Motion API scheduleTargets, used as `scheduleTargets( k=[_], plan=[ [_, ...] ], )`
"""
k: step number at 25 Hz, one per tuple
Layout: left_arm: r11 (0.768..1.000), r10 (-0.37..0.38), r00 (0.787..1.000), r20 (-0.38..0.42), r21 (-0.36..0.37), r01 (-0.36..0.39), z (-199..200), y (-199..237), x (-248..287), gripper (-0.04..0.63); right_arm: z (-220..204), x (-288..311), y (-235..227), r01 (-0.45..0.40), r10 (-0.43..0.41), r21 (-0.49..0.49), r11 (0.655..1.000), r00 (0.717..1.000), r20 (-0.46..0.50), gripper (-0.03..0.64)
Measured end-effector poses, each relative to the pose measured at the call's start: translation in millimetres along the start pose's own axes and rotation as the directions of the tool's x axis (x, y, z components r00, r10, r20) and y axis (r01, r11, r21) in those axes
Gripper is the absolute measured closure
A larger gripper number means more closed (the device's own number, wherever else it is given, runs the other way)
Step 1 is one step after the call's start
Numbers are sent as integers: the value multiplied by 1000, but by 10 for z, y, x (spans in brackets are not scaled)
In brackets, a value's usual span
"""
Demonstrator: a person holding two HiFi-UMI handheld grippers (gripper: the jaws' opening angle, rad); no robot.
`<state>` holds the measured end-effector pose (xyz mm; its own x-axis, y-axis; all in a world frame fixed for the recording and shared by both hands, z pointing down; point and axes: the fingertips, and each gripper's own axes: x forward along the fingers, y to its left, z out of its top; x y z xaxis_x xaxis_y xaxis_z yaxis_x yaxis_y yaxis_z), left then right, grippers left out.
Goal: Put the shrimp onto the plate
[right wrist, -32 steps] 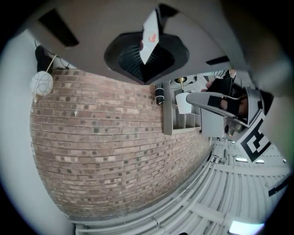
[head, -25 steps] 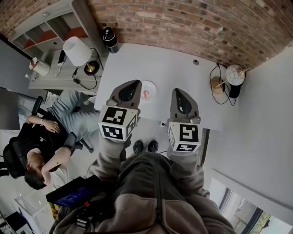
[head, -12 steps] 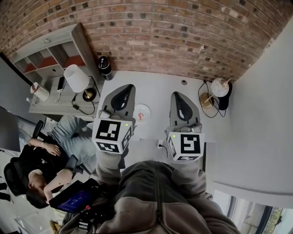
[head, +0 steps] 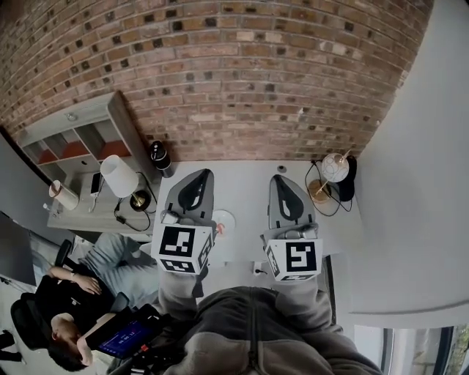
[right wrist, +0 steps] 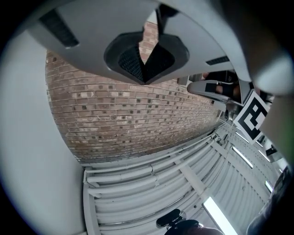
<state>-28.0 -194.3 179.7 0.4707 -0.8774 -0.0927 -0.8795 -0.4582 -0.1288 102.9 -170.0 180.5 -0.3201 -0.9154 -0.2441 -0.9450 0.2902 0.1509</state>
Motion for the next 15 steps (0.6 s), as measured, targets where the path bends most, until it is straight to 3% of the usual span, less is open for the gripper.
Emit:
scheduleTargets(
  k=[7, 15],
  plan=[
    [999, -34, 999, 15, 11, 34, 71, -41, 114, 591, 104, 29, -17, -2, 1, 5, 1000, 999, 34, 615],
    [999, -22, 1000, 7, 27, 22, 76, -15, 108, 591, 102, 80, 10, -14, 14, 16, 1000, 999, 36, 615]
  ],
)
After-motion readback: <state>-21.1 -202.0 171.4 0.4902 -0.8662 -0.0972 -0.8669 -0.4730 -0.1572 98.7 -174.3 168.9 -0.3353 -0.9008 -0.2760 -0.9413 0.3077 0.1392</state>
